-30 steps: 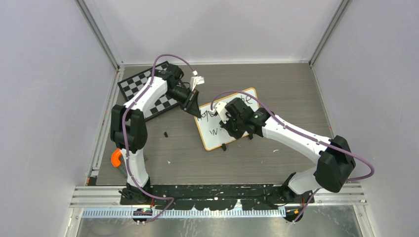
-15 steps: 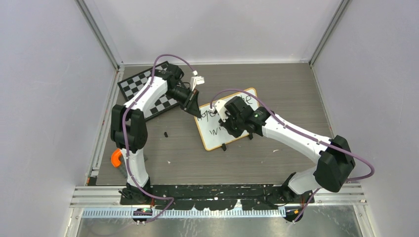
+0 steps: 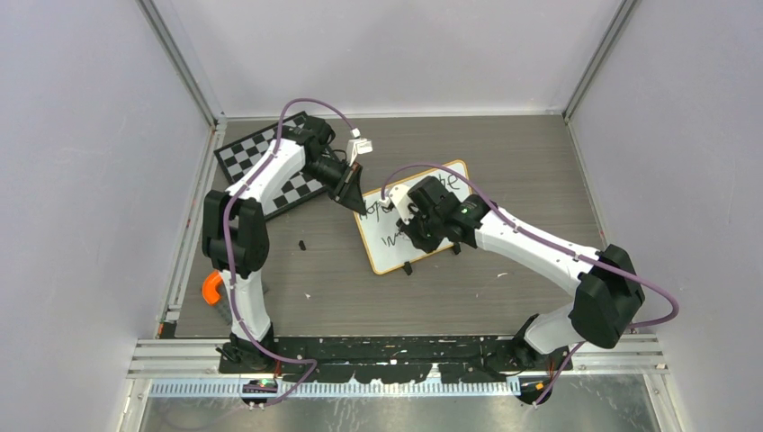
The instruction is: Write a sentence on the whiteboard
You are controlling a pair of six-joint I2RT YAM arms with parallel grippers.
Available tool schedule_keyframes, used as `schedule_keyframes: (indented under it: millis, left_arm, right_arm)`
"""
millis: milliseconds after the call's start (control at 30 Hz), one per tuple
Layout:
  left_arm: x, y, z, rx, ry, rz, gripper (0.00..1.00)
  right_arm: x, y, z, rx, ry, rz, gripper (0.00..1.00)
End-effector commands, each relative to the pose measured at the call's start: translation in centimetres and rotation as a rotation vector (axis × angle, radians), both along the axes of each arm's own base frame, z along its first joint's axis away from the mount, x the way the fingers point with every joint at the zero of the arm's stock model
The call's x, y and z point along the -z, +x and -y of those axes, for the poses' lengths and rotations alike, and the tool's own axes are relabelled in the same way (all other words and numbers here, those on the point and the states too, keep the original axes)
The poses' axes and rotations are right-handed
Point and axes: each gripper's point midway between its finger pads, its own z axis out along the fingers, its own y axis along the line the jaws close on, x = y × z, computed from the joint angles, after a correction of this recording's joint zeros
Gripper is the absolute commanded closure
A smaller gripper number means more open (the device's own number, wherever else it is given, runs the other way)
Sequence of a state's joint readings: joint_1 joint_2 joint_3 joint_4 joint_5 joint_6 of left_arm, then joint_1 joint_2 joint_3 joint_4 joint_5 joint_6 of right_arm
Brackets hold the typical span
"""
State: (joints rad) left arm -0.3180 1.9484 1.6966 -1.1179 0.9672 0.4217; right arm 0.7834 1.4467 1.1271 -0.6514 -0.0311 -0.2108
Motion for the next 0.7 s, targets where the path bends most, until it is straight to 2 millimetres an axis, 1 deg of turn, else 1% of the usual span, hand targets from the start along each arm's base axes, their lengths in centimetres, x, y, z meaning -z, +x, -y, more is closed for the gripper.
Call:
schedule_keyframes:
  millis: [0, 200, 267, 400, 533, 667]
  left_arm:
    - [-0.1, 0.5, 0.1, -0.012, 0.014, -0.001, 1.0]
    - [-0.1, 0.6, 0.1, -0.011, 0.013, -0.001, 1.0]
    - [-0.1, 0.6, 0.1, -0.012, 0.012, -0.003, 1.0]
    - [-0.2, 0.6, 0.1, -0.012, 0.012, -0.002, 1.0]
    - [-0.3, 0.6, 0.1, -0.014, 0.013, -0.001, 1.0]
    - [-0.4, 0.6, 0.1, -0.014, 0.012, 0.0, 1.0]
  right_arm:
    - [0.3, 0.5, -0.2, 0.003, 0.005, 0.027, 1.0]
    - [0.3, 0.1, 0.4, 0.0, -0.004, 0.029, 1.0]
    - [0.3, 0.2, 0.6, 0.004, -0.009, 0.034, 1.0]
    - [-0.3, 1.2, 1.3, 0.038, -0.019, 0.065, 1.0]
    - [-1.2, 1.9, 1.4, 0.057, -0.003, 0.084, 1.0]
    - [-1.6, 2.3, 1.5, 0.063, 0.003, 0.093, 1.0]
